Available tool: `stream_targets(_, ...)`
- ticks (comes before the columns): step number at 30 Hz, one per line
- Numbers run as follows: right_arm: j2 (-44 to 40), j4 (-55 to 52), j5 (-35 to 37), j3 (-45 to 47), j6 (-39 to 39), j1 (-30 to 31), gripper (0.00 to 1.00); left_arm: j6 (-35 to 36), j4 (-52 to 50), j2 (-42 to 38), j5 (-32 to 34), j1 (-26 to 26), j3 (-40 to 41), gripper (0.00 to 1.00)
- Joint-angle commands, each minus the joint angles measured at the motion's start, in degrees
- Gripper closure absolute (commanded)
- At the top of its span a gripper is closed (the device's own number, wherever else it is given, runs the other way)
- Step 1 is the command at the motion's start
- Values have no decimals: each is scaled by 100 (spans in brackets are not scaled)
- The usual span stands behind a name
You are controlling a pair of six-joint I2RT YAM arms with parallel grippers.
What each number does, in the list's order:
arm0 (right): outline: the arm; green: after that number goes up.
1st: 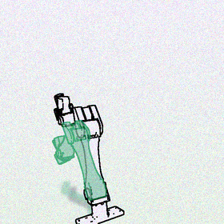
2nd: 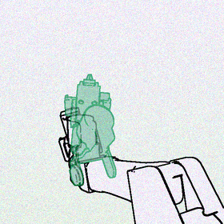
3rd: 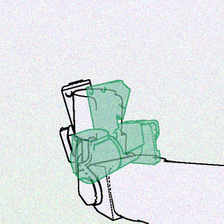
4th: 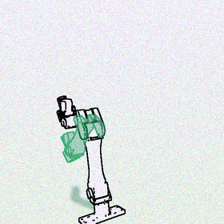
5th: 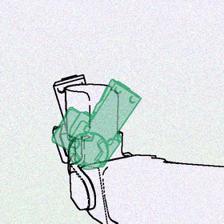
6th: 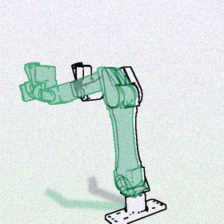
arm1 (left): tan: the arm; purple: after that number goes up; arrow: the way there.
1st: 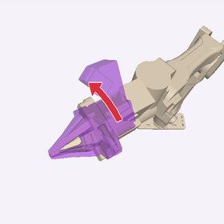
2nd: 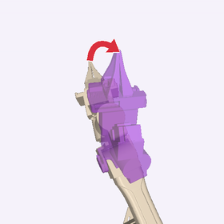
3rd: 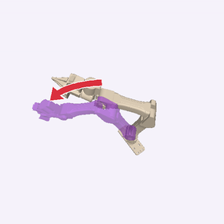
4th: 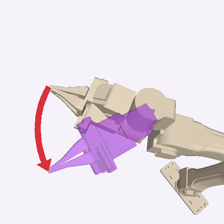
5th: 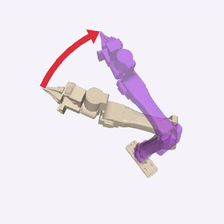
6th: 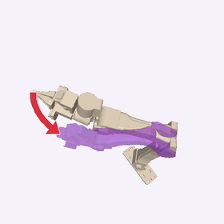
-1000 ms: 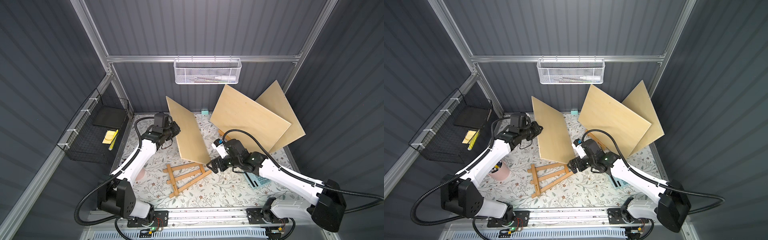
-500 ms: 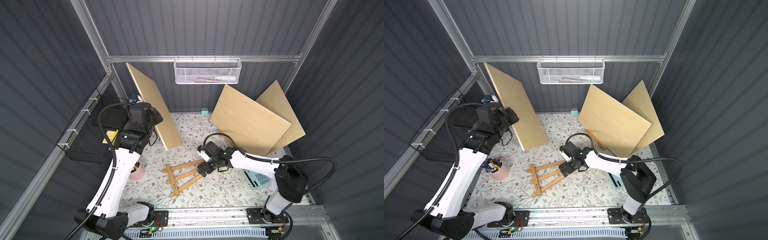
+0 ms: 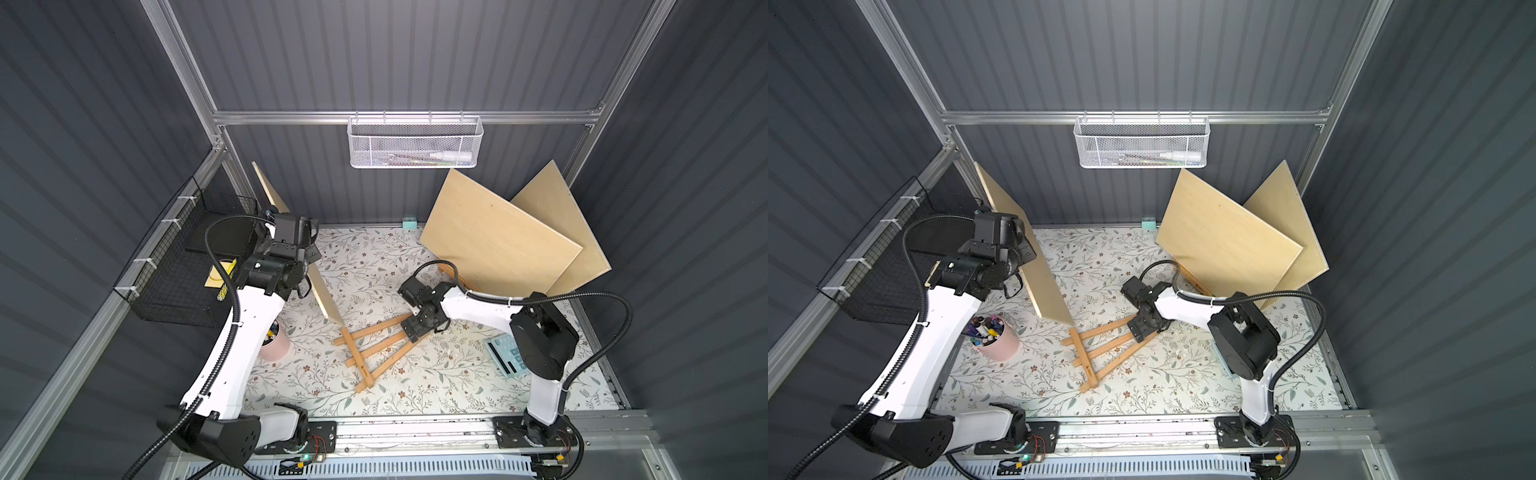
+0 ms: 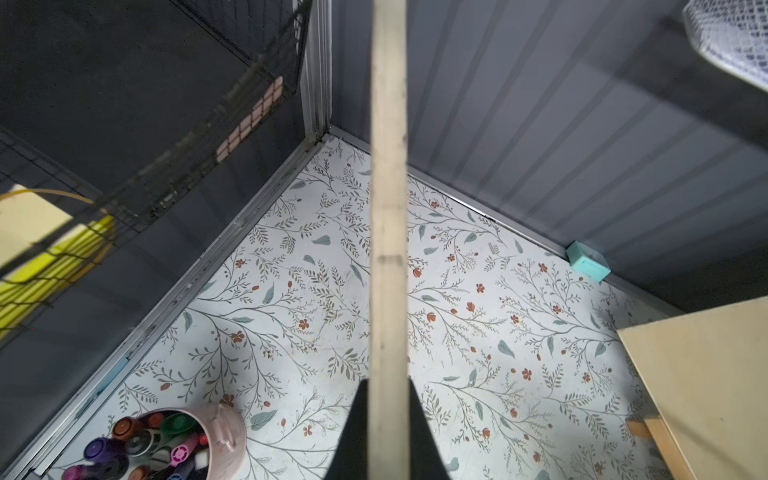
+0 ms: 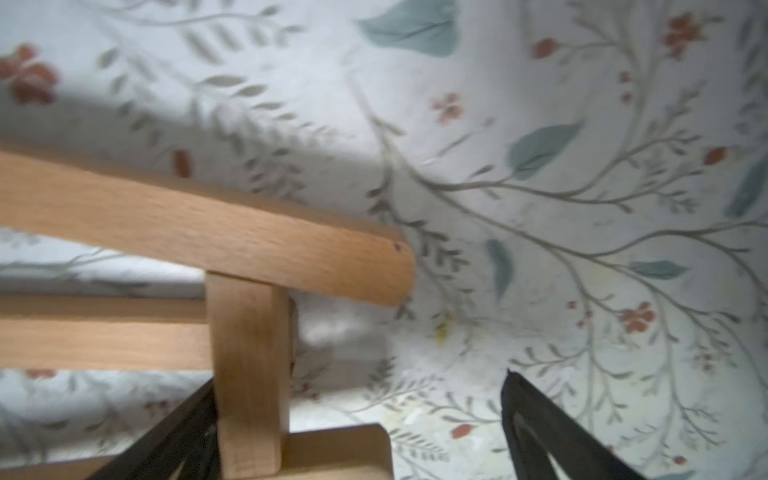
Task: Assemble the easel
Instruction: Pick up the easel at the center of the board.
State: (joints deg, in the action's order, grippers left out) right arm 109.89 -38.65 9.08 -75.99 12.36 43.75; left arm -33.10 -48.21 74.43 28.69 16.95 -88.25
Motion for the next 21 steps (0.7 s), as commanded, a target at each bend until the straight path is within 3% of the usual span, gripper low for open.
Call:
stream_targets(1, 34, -360, 371, -348, -72, -477, 1, -178, 987, -224, 155, 32, -451, 100)
stream_targets(6, -237, -321, 203, -604, -268, -604, 1, -223, 1006, -236, 34, 27, -291, 100)
stream_targets(13, -737, -688, -418, -47, 591, -601, 2, -237, 975, -141, 6, 20, -263, 100)
stream_targets(21, -892, -169, -1335, 525, 851, -596, 7, -144, 1032, 11, -68, 19, -228, 100)
